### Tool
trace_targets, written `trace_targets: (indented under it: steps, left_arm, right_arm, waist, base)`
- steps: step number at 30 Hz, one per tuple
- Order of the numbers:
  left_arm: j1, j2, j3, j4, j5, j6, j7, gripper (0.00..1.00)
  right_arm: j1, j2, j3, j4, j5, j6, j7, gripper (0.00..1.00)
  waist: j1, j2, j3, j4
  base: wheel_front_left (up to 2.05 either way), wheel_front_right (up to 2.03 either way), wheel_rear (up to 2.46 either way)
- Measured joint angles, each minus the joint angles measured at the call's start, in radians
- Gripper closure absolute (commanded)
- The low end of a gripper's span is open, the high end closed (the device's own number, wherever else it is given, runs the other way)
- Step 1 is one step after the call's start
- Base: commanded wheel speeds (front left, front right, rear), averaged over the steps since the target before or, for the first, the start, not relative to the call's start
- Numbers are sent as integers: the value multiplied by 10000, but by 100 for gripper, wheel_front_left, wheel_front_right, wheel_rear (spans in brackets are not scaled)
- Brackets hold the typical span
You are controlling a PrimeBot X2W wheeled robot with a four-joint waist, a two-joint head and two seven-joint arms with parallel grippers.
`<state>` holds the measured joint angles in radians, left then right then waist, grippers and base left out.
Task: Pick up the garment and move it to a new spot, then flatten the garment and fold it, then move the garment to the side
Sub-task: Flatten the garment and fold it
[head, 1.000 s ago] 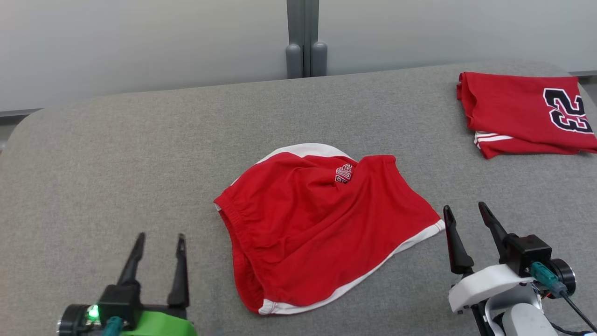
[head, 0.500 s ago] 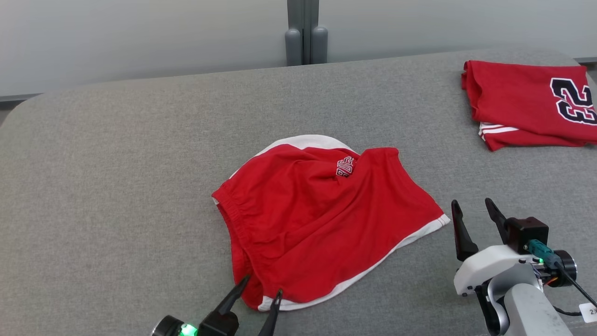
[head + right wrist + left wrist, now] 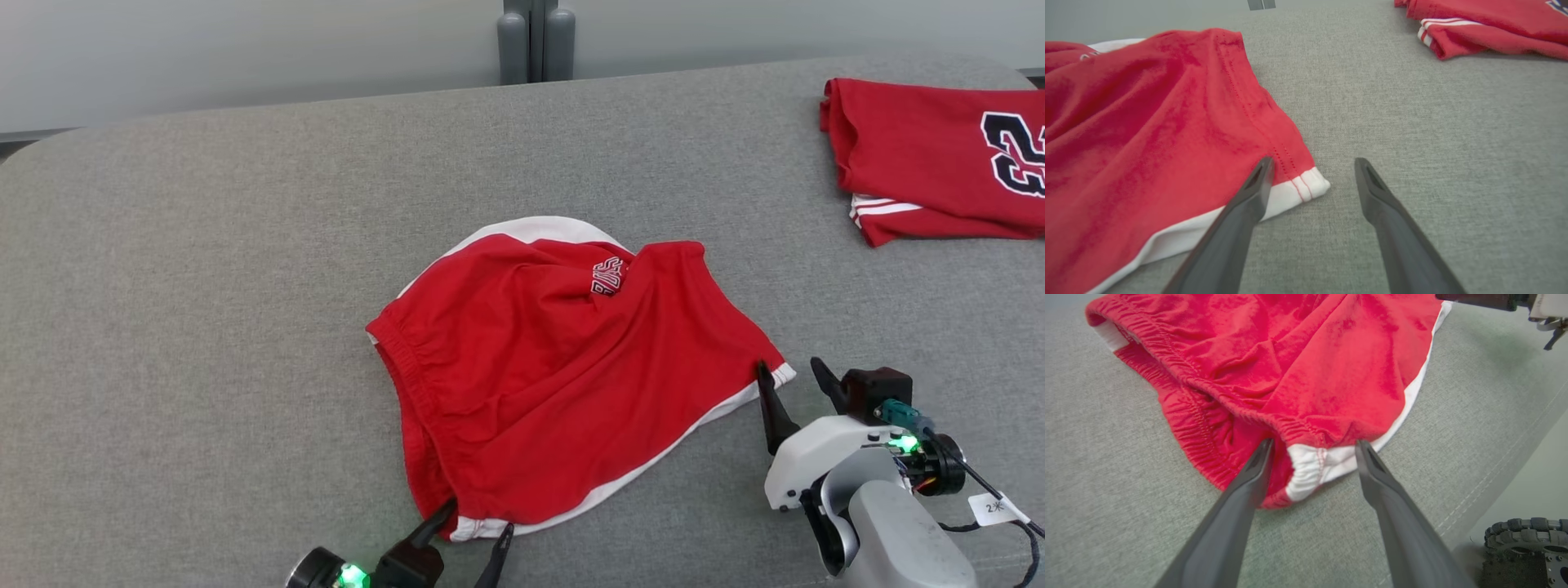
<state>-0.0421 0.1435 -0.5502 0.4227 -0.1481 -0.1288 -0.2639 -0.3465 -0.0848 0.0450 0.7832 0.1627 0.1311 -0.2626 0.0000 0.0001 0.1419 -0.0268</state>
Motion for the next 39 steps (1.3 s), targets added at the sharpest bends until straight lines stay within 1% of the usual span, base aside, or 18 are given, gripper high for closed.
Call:
trace_targets:
  steps: [7,11,12,13,14,15,16,17,18,21,25,27,31,34,37,39]
  left_arm:
    - [-331,-38,-213,184,-196,0,2,0]
    - [-436,-44,-339,290,-267,0,0,0]
    - [-457,-58,-345,307,-307,0,2,0]
    - [-481,-84,-336,316,-389,0,2,0]
    - [-499,-98,-320,330,-451,0,0,16]
    - [-516,-104,-307,353,-491,0,0,54]
    - [-520,-104,-309,374,-537,0,2,71]
    - [-523,-109,-314,387,-575,0,0,92]
    - [-535,-130,-316,410,-690,0,0,100]
    - [-676,-165,-362,447,-892,0,2,100]
    - [-918,-180,-318,121,-1060,0,2,100]
    - [-1098,-117,-197,-171,-1104,0,2,100]
    - [-1667,134,215,-719,-1124,0,0,100]
    - [-2324,326,523,-997,-1172,0,2,100]
    - [-3402,602,788,-1080,-1313,-2,2,100]
    - [-4230,679,840,-1018,-1778,0,2,100]
  right_arm:
    - [-350,31,430,660,334,0,-4,0]
    - [-503,81,594,982,732,-2,-36,0]
    - [-518,104,679,989,867,-6,-46,2]
    - [-517,104,765,949,1062,-8,-46,37]
    - [-512,111,872,936,1189,-10,-46,67]
    - [-492,123,1043,878,1304,-12,-48,91]
    - [-467,142,1233,765,1459,-12,-48,100]
    - [-430,165,1400,706,1613,-12,-46,100]
    - [-387,211,1563,650,1762,-10,-46,100]
    - [-312,261,1843,299,1988,-8,-33,100]
    - [-316,303,2171,-464,2238,-6,-15,100]
    - [-380,324,2253,-966,2313,-4,-13,100]
    - [-735,132,2272,-1689,2299,-4,-15,100]
    - [-1232,92,2322,-1967,2320,-4,-15,100]
    - [-2242,79,2255,-1925,2504,-4,-15,100]
    - [-3079,94,2182,-1634,2650,-4,-15,100]
  waist:
    - [0,0,227,75]
    - [0,0,347,120]
    - [0,0,367,133]
    - [0,0,380,147]
    - [0,0,389,156]
    - [0,0,399,163]
    - [0,0,410,158]
    - [0,0,418,152]
    - [0,0,426,145]
    - [0,0,448,115]
    - [0,0,462,92]
    - [0,0,463,89]
    - [0,0,496,84]
    - [0,0,583,85]
    - [0,0,761,79]
    - [0,0,911,74]
  base:
    - [0,0,0]
    - [0,0,0]
    - [0,0,0]
    - [0,0,0]
    - [0,0,0]
    - [0,0,0]
    - [0,0,0]
    - [0,0,0]
    - [0,0,0]
    - [0,0,0]
    - [0,0,0]
    - [0,0,0]
    - [0,0,0]
    - [0,0,0]
    - [0,0,0]
    - [0,0,0]
